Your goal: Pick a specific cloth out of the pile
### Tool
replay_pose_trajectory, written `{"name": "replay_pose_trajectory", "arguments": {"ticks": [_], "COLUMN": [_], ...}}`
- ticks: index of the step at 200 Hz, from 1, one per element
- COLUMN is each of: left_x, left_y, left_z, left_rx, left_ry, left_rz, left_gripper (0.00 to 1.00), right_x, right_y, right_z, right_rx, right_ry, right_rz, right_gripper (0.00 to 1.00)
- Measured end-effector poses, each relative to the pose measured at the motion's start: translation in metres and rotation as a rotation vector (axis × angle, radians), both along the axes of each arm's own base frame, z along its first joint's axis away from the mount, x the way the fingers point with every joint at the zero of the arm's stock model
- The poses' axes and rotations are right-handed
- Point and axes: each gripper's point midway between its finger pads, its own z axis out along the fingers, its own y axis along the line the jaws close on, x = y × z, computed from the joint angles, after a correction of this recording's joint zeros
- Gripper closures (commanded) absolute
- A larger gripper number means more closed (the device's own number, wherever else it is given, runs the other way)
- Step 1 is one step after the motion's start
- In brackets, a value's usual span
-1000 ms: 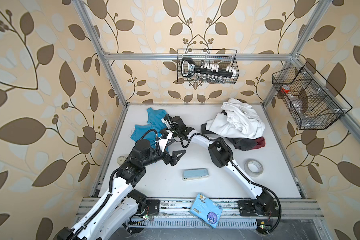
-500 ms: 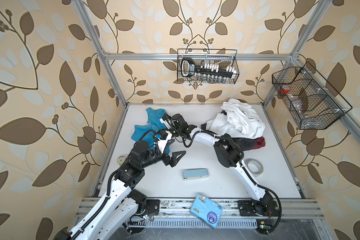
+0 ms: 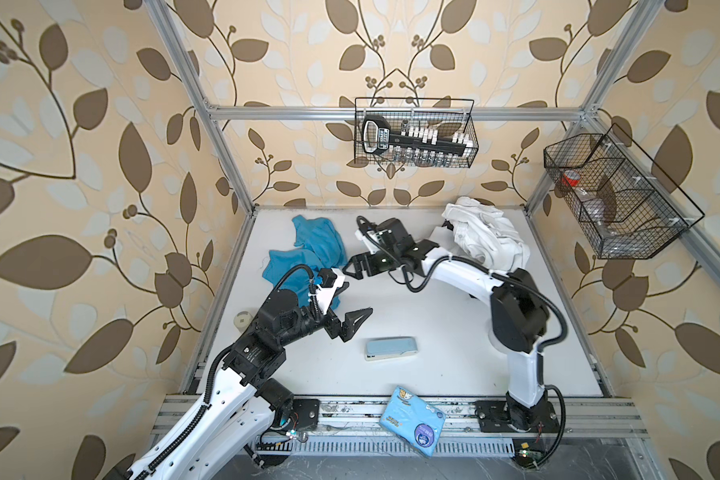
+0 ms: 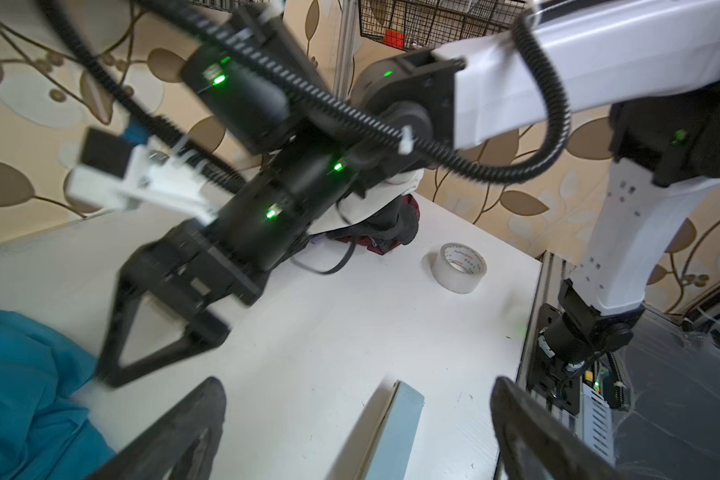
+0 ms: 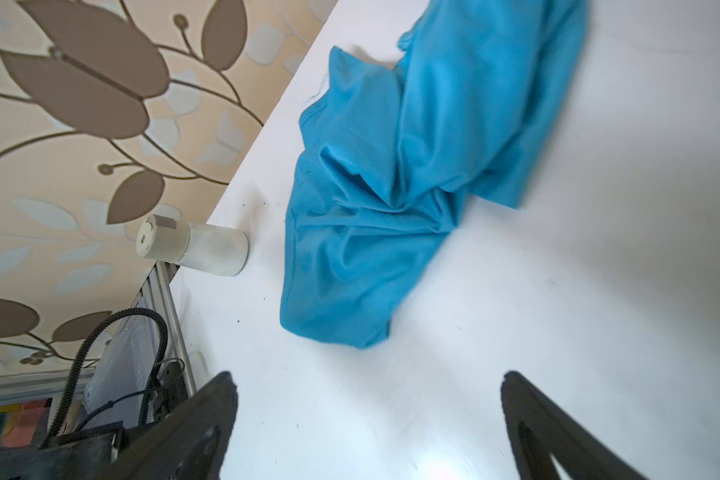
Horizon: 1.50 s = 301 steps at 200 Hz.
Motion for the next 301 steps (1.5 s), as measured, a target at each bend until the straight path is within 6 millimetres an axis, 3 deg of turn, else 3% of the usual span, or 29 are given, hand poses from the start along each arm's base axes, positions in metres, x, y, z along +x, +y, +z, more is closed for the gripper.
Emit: {"name": "replay_pose_trajectory", "arguments": {"ticks": [27,61,81,99,131,157,183,204,254,301], "left_x": [0.013,0.043,0.066,0.085,0.112,0.129,0.133,0.132,0.137,0.142], "left_y": [0.013,0.041,0.063,0.084,0.13,0.169,0.184,0.194,0.209,0.205], "left_z": [-0.008,-0.024,-0.037,-0.056,-0.109,-0.139,-0.159,-0.173,-0.179,-0.173], "left_rx": [0.041,0.128,0.205,0.273,0.362,0.368,0.365,0.341,0.27,0.226], "left_ry": [0.01,0.021,0.018,0.012,0.102,0.173,0.195,0.207,0.2,0.167], "left_rz": [0.111,0.331,0.496,0.642,0.832,0.959,0.993,1.008,1.029,1.003], "left_gripper": [0.01,0.01,0.01,0.01,0.01,0.01,0.01,0.01,0.01,0.01], "right_x": [0.006,-0.016,-0.03,-0.043,-0.054,-0.053,-0.048,-0.046,-0.042,-0.026], "right_y": [-0.091,-0.181,-0.228,-0.259,-0.287,-0.309,-0.33,-0.343,-0.383,-0.389], "right_z": [0.049,0.099,0.1,0.081,0.041,0.032,0.029,0.013,-0.047,-0.054], "right_rx": [-0.018,-0.013,-0.021,-0.056,-0.148,-0.224,-0.273,-0.313,-0.381,-0.352], "right_ry": [-0.127,-0.299,-0.375,-0.408,-0.444,-0.5,-0.557,-0.574,-0.503,-0.532], "right_rz": [-0.193,-0.396,-0.511,-0.588,-0.645,-0.701,-0.751,-0.763,-0.843,-0.854], "right_gripper": [0.0,0.0,0.0,0.0,0.0,0.0,0.0,0.0,0.0,0.0]}}
